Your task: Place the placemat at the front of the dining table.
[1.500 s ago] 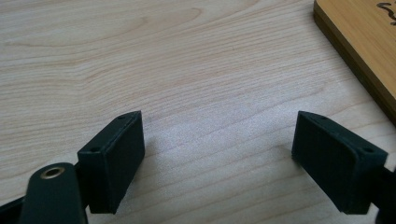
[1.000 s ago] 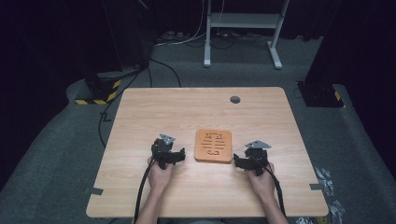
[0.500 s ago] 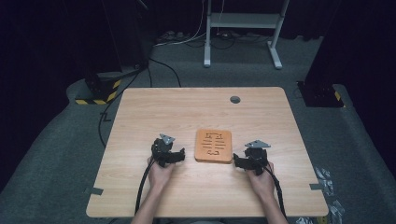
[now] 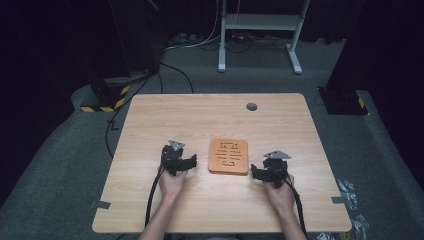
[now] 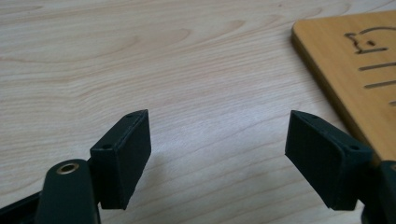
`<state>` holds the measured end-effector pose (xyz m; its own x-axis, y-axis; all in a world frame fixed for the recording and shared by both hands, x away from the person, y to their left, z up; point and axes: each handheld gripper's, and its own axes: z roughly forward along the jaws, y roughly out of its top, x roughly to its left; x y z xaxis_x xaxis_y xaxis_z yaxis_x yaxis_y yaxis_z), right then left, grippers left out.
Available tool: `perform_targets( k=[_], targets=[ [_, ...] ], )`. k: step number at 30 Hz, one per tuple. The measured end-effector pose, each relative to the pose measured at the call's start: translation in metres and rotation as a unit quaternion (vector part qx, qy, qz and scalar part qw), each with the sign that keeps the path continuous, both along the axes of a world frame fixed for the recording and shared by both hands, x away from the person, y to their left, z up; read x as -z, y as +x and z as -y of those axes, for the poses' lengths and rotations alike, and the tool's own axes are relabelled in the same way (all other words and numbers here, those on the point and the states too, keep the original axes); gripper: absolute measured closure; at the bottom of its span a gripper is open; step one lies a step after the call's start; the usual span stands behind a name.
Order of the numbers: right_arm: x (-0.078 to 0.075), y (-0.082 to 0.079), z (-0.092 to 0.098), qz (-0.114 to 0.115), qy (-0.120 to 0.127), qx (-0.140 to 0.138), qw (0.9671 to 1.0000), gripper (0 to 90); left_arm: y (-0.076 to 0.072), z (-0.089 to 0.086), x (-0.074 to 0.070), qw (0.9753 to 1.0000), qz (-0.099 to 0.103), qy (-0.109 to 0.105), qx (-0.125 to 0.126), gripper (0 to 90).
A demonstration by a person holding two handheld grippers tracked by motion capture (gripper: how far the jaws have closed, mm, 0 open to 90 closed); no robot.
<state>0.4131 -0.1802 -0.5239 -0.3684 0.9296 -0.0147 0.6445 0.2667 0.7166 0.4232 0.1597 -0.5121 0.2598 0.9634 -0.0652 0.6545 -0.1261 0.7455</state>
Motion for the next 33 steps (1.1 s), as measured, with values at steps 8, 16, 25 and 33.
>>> perform_targets(
  k=[8,16,25,33],
  targets=[
    [0.000,-0.001,0.000,-0.006,0.004,0.007,1.0000,18.7,0.006,0.013,-0.002,0.9998,-0.004,0.004,0.021,22.4],
    [0.000,-0.001,0.000,-0.006,0.004,0.007,1.0000,18.7,0.008,0.026,-0.002,0.9994,-0.002,0.003,0.033,22.2],
    [0.000,-0.001,0.000,-0.005,0.003,0.006,1.0000,18.7,0.012,0.036,-0.001,0.9993,-0.009,0.009,0.036,22.2],
    [0.000,-0.001,0.000,-0.006,0.004,0.006,1.0000,18.7,0.014,0.041,0.002,0.9989,-0.013,0.009,0.043,21.9]
  ],
)
